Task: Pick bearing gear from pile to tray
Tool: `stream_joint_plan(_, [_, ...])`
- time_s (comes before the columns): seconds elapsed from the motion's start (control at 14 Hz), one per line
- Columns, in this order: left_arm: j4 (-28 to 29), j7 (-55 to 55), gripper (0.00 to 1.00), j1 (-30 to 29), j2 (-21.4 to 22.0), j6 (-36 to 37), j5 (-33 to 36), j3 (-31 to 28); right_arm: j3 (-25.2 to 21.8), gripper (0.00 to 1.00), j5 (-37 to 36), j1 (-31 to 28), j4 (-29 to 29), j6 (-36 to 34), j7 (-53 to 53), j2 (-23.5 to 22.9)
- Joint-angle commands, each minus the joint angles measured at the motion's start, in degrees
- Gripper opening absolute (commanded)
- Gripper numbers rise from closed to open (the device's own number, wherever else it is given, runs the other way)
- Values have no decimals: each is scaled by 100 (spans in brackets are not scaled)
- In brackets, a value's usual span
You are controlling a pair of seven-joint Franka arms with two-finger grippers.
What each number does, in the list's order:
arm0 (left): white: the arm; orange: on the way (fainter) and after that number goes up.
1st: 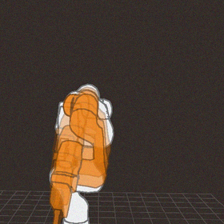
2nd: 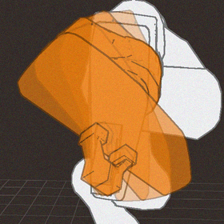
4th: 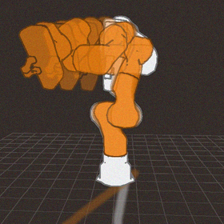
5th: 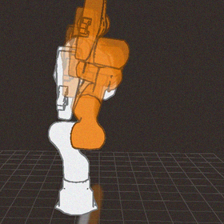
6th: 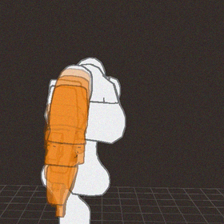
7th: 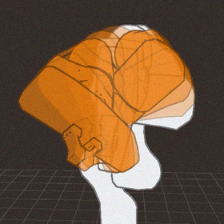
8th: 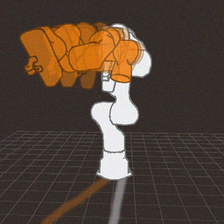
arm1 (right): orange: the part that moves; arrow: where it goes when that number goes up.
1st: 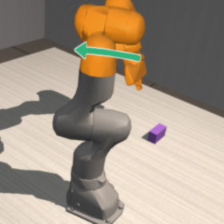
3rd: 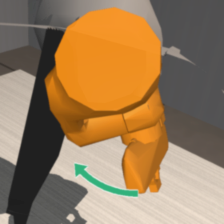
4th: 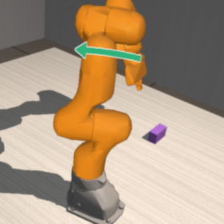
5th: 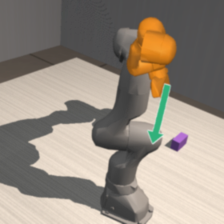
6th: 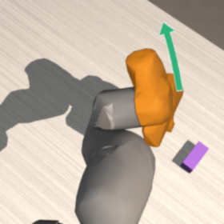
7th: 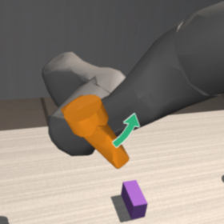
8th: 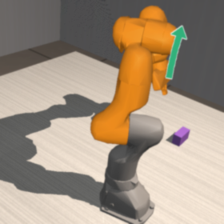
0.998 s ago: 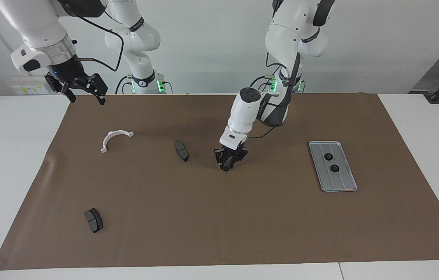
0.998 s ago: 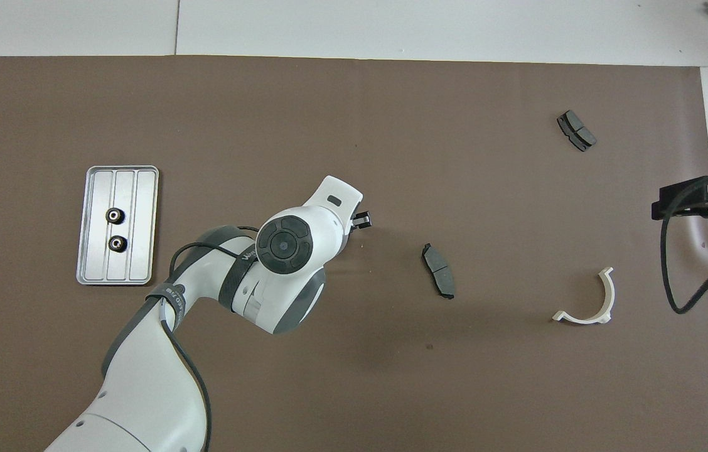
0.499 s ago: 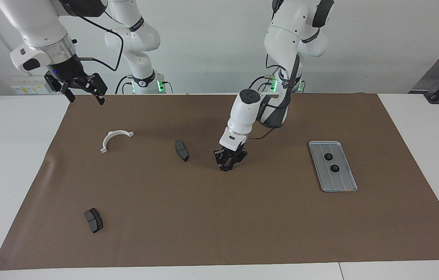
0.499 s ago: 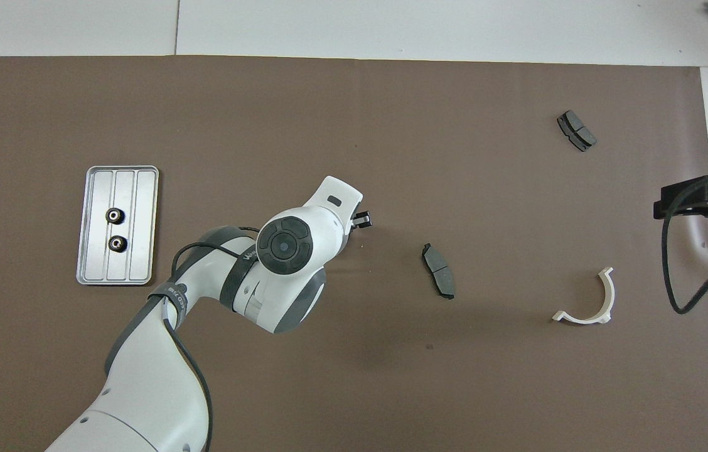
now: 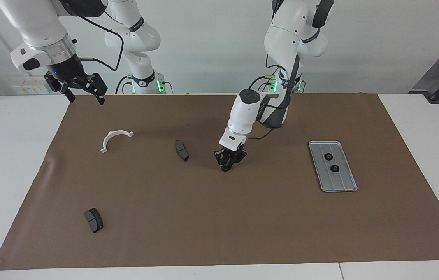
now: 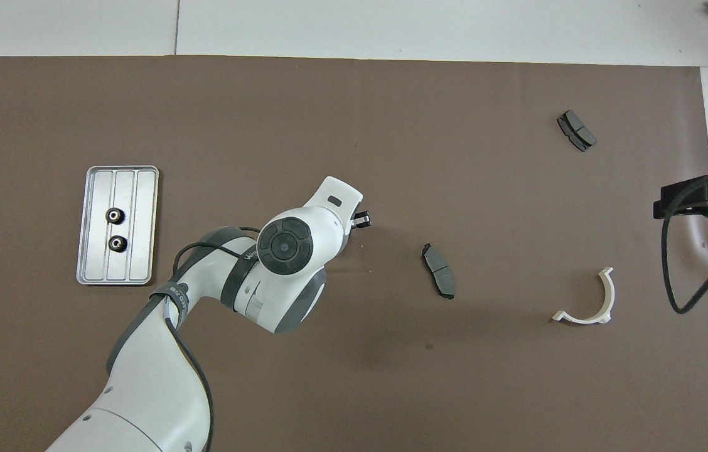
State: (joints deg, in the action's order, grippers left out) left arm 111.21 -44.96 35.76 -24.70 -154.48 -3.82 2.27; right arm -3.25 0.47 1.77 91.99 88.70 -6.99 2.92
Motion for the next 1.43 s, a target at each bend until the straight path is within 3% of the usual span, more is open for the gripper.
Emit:
stream_joint_plan(0.0, [-91, -48, 17, 124, -87, -56, -49, -95, 79, 100, -12, -72, -50, 24, -119, -2])
stream_joint_plan(0.21, [-91, -48, 8, 115, -87, -38, -58, -95, 79, 100, -11, -72, -41, 33, -119, -2])
stream_joint_plan(0.43, [-196, -30, 6, 89, -87, 119, -31, -103, 79, 100, -3, -72, -41, 33, -119, -2])
stream_joint_plan(0.86, [-1479, 162, 6, -367, -263, 1981, 13, -139, 79, 100, -12, -72, -41, 33, -119, -2])
stream_joint_plan(1.35, [-1260, 2594, 6, -1782, 395, 3204, -49, -112, 79, 100, -3, -72, -23, 42, -119, -2])
